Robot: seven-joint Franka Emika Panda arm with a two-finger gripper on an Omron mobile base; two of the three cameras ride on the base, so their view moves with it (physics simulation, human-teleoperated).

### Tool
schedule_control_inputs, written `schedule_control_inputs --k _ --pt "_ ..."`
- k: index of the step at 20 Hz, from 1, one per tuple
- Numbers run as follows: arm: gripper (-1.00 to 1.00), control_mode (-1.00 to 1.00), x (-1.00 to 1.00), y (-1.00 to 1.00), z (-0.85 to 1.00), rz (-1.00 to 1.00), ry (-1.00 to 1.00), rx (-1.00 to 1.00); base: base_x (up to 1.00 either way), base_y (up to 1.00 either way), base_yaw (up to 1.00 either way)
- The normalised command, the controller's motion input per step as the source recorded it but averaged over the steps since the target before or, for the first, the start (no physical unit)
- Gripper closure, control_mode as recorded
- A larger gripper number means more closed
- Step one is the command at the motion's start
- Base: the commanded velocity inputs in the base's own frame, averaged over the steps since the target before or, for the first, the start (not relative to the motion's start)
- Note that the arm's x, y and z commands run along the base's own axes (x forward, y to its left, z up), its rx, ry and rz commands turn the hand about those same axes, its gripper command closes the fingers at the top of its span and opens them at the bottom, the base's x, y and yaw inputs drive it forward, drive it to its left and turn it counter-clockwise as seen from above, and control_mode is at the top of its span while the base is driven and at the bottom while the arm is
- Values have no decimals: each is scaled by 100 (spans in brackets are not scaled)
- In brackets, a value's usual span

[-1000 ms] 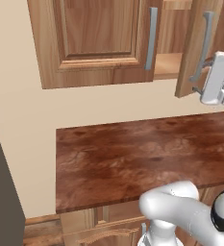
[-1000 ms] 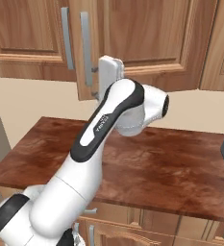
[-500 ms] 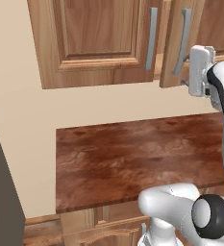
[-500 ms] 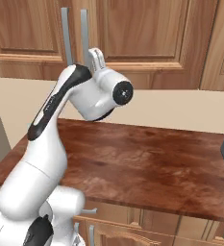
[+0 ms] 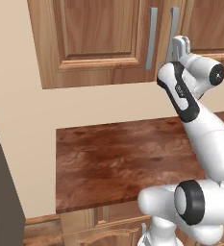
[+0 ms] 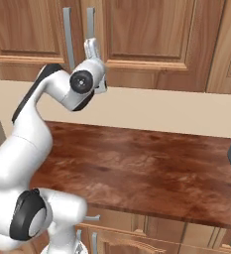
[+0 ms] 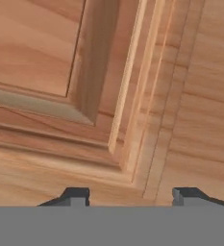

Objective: Close all open cabinet doors.

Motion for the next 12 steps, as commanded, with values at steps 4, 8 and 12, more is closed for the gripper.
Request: schedule_control_inputs --k 4,8,12 --pt "-100 -100 100 0 -1 -22 9 0 0 0 0" --pt "-100 -100 100 -13 0 -10 18 6 0 0 0" --pt "-100 -100 100 -27 -2 -3 20 10 0 0 0"
